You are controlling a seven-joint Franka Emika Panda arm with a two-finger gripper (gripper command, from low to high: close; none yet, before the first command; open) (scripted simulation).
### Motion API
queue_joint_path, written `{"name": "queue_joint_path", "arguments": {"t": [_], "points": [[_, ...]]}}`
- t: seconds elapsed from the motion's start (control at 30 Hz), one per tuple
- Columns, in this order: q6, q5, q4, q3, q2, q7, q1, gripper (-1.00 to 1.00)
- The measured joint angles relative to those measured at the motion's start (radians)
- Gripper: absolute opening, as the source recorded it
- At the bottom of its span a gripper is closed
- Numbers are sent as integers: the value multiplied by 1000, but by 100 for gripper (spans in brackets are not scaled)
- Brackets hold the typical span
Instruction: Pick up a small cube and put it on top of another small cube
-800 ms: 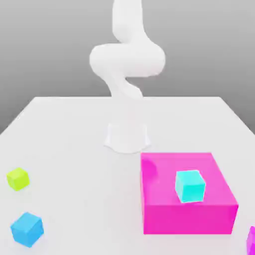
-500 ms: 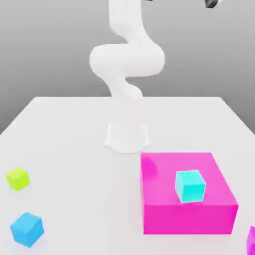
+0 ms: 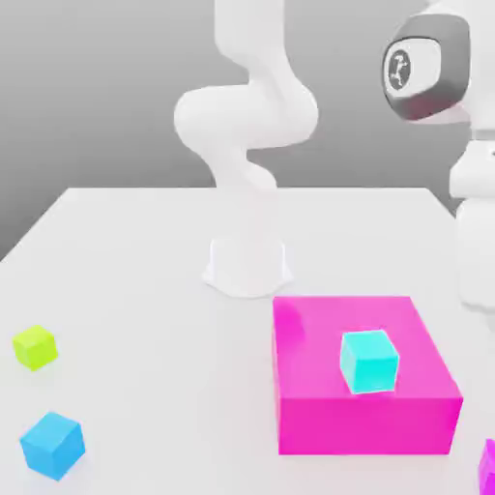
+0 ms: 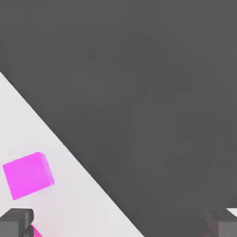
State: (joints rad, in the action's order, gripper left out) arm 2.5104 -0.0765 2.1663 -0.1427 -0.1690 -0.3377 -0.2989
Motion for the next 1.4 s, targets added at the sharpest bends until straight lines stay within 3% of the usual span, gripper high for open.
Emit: {"name": "queue_joint_path", "arguments": {"t": [0.23, 0.37, 0.4, 0.6, 0.77, 1.4], "points": [[55, -68, -37, -40, -258, 86, -65, 0], [150, -108, -67, -15, -403, 74, -96, 0], [166, -113, -72, -9, -424, 70, -101, -100], [172, -115, -74, -7, -435, 69, -103, -100], [72, -76, -41, -33, -302, 92, -76, -100], [132, 5, 369, 493, 64, -406, 312, -100]]}}
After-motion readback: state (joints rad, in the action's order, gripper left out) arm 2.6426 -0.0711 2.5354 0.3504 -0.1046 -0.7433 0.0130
